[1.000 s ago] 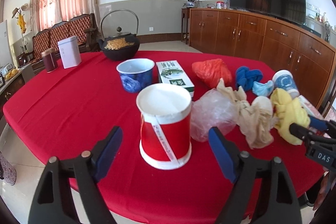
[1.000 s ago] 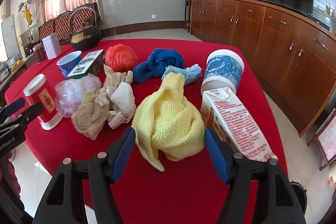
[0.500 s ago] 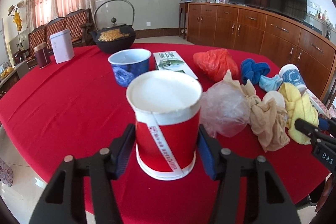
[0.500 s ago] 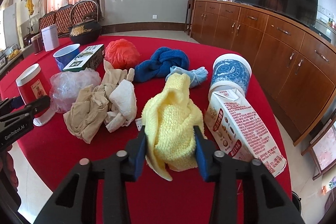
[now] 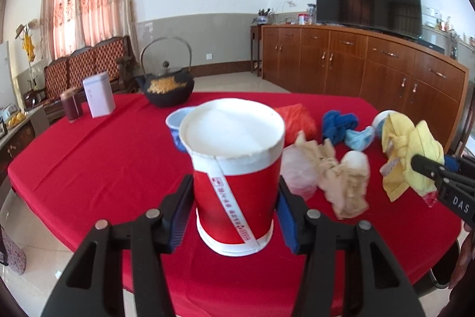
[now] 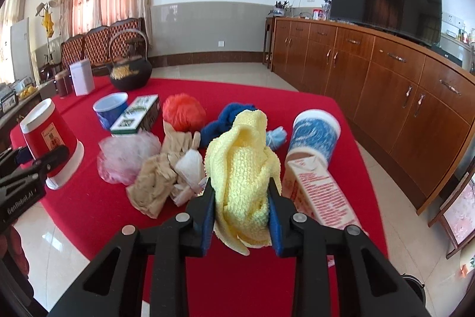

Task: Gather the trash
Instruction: 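Carry the yellow cloth and red-white cup with both grippers over the black bucket, then open both grippers to drop the cloth and cup into the bucket, then grasp the white milk carton with the right gripper while the left grasps the beige cloth, then carry the milk carton and beige cloth with both grippers over the black bucket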

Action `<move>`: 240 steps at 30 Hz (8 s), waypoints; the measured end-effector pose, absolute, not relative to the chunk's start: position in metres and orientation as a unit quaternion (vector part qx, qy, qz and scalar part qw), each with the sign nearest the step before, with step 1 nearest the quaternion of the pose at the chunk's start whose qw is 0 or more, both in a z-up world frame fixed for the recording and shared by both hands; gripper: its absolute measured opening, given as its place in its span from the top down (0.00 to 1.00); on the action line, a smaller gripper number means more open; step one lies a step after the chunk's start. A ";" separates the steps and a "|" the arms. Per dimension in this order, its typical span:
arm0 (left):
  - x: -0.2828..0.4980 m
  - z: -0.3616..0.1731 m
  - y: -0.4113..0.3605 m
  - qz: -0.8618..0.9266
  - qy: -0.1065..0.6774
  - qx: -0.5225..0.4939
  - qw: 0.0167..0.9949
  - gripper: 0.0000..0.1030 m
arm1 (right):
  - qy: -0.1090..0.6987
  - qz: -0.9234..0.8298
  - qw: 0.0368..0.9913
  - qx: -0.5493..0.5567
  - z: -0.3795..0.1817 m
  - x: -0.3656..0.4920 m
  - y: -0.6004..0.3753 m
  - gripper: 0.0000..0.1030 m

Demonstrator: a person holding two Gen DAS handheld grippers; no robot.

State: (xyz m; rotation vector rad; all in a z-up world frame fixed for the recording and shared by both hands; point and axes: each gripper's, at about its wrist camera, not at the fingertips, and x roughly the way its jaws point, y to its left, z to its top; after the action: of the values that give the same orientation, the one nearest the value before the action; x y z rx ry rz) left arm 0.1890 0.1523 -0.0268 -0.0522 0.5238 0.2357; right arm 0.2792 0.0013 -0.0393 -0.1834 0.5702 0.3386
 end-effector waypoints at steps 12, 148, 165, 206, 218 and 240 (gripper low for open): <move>0.167 0.011 0.092 0.054 0.233 -0.010 0.971 0.48 | 0.252 0.123 0.956 -0.084 0.009 0.227 -0.054 0.68; 0.148 -0.029 -0.011 -0.010 0.344 0.039 0.938 0.00 | 0.275 0.084 0.958 -0.015 -0.024 0.154 -0.254 0.00; 0.196 -0.041 0.089 0.066 0.303 -0.022 0.950 0.21 | 0.308 0.149 0.938 -0.054 -0.053 0.253 -0.131 0.08; 0.234 -0.035 0.098 0.041 0.263 -0.065 0.962 0.87 | 0.331 0.184 0.924 -0.053 -0.079 0.302 -0.109 0.65; 0.198 -0.016 0.084 0.026 0.242 -0.060 0.968 0.87 | 0.305 0.171 0.936 -0.040 -0.048 0.276 -0.130 0.65; 0.156 0.004 -0.013 -0.087 0.236 -0.027 0.968 0.87 | 0.290 0.075 0.954 -0.006 -0.018 0.185 -0.252 0.65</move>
State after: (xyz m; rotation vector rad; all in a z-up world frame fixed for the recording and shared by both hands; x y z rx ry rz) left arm 0.1562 -0.0134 0.0039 -0.0539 0.4764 -0.1762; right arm 0.1845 -0.2524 -0.0177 -0.0113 0.5894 0.1520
